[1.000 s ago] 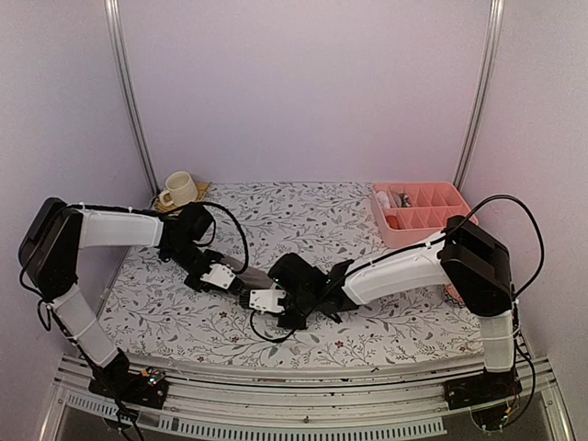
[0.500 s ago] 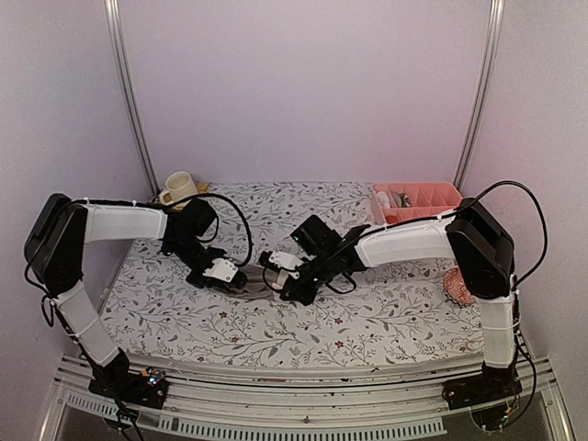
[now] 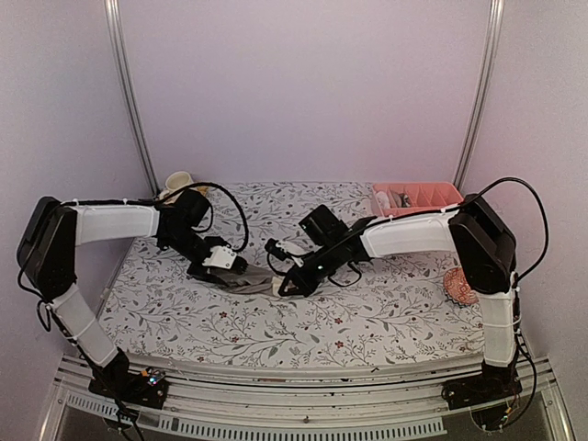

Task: Roll the underwear
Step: Fold the underwear at the center of the board.

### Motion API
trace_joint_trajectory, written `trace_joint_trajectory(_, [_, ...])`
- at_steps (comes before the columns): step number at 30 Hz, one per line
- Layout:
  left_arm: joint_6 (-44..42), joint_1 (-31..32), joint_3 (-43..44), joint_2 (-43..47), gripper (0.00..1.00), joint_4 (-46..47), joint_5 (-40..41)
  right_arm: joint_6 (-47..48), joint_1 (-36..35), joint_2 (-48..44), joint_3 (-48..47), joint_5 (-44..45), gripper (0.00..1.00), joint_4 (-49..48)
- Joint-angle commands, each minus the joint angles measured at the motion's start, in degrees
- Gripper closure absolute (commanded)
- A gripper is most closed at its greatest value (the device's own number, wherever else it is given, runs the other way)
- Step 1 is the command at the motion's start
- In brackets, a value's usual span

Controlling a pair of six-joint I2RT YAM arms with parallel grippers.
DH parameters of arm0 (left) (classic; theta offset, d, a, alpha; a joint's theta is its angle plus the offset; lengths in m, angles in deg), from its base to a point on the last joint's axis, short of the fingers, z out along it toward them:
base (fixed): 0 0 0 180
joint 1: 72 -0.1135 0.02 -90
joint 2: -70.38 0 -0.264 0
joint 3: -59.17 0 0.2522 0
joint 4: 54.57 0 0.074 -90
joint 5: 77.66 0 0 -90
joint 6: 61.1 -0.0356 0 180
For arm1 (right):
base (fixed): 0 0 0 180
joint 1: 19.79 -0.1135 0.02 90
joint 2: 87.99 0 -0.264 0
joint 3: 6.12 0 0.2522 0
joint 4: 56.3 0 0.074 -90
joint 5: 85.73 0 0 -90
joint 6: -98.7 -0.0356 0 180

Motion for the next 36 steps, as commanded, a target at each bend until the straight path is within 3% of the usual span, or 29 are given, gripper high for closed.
trace_joint_trajectory(1, [2.53,-0.61,-0.96,2.69,0.38,6.03,-1.53,-2.42,1.26,0.68,-2.39,-4.34,0.98,0.25])
trace_joint_trajectory(8, [2.26,1.65,-5.25,2.52,0.32,10.55,-0.40,-6.47,2.48,1.54,-2.61,-7.11,0.98,0.18])
trace_joint_trajectory(16, [2.87,1.99,-3.88,0.59,0.32,10.25,-0.17,-11.37,4.61,2.35,-2.59,-9.98,0.98,-0.09])
trace_joint_trajectory(19, [3.99,2.22,-3.38,0.48,0.23,10.92,-0.11,-12.65,5.39,3.18,-3.10,-11.01,0.98,0.16])
trace_joint_trajectory(36, [9.38,4.76,-1.91,-4.83,0.32,17.32,6.69,-18.38,9.69,8.23,-6.87,-17.59,0.98,1.69])
